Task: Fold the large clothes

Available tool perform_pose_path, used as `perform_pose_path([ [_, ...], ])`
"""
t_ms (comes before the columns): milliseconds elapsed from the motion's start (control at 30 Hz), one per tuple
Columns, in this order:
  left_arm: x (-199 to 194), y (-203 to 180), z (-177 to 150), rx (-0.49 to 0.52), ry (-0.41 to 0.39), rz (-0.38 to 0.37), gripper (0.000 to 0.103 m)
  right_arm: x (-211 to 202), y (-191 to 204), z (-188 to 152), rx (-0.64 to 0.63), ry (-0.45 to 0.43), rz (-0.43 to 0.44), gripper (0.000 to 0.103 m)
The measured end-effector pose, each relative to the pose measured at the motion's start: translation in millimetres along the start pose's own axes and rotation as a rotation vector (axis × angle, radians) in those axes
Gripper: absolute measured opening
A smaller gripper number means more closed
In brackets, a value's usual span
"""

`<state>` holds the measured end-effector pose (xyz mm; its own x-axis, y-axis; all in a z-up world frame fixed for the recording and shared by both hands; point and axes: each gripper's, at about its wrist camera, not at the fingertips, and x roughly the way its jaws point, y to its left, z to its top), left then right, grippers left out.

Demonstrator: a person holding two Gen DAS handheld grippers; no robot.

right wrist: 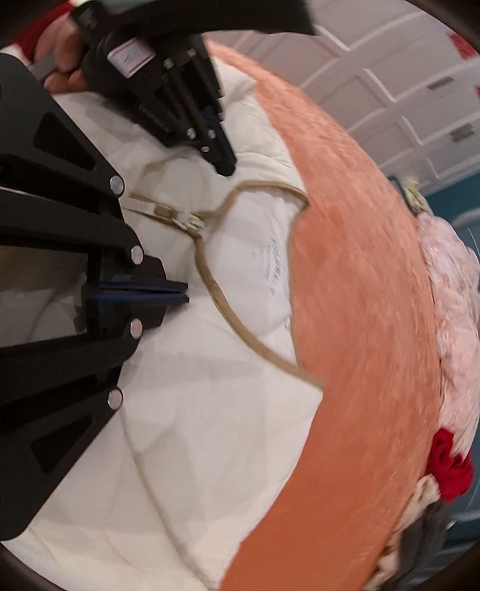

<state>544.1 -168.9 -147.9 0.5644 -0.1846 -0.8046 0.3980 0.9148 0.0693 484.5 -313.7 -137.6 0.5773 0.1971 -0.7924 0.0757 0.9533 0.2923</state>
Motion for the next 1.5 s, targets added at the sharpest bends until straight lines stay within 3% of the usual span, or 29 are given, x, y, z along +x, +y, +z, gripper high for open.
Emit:
perform_pose_path([
  [100,5,2,1,-0.016,-0.011,0.008,0.004,0,-6,-5,0.034,-0.038,0.013,0.000],
  [267,13,6,3,-0.045,-0.031,0.014,0.004,6,2,2,0.018,-0.083,-0.052,0.000],
  [633,11,8,1,-0.061,-0.068,0.021,0.006,9,5,3,0.019,-0.123,-0.076,0.000],
  [667,7,8,-1,-0.065,-0.070,0.028,0.009,4,5,1,0.025,-0.136,-0.089,0.000],
  [733,-8,11,-8,-0.085,-0.067,0.043,0.012,-29,4,-11,0.061,-0.247,-0.211,0.001],
  [767,-19,13,-14,-0.098,-0.063,0.049,0.021,-46,2,-19,0.093,-0.292,-0.237,0.006],
  [800,-28,15,-19,-0.112,-0.062,0.058,0.032,-66,-2,-29,0.133,-0.326,-0.229,0.007],
  [833,-51,22,-34,-0.147,-0.086,0.057,0.054,-91,-7,-48,0.172,-0.351,-0.175,0.007],
  [867,-73,28,-50,-0.169,-0.126,0.040,0.070,-106,-8,-62,0.176,-0.352,-0.155,0.007],
  [900,-93,35,-67,-0.186,-0.153,0.041,0.074,-126,-9,-82,0.155,-0.343,-0.152,0.011],
  [933,-109,42,-84,-0.191,-0.157,0.044,0.076,-145,-10,-104,0.124,-0.329,-0.167,0.014],
  [1067,-152,71,-152,-0.171,-0.066,0.036,0.076,-216,-25,-186,0.088,-0.266,-0.193,0.046],
  [1200,-194,107,-209,-0.269,0.000,0.009,0.076,-266,-43,-257,0.112,-0.171,-0.247,0.059],
  [1333,-232,145,-261,-0.430,0.063,-0.056,0.076,-297,-66,-308,0.243,-0.134,-0.234,0.063],
  [1500,-262,170,-317,-0.573,0.132,-0.142,0.076,-312,-87,-357,0.463,-0.087,-0.115,0.064],
])
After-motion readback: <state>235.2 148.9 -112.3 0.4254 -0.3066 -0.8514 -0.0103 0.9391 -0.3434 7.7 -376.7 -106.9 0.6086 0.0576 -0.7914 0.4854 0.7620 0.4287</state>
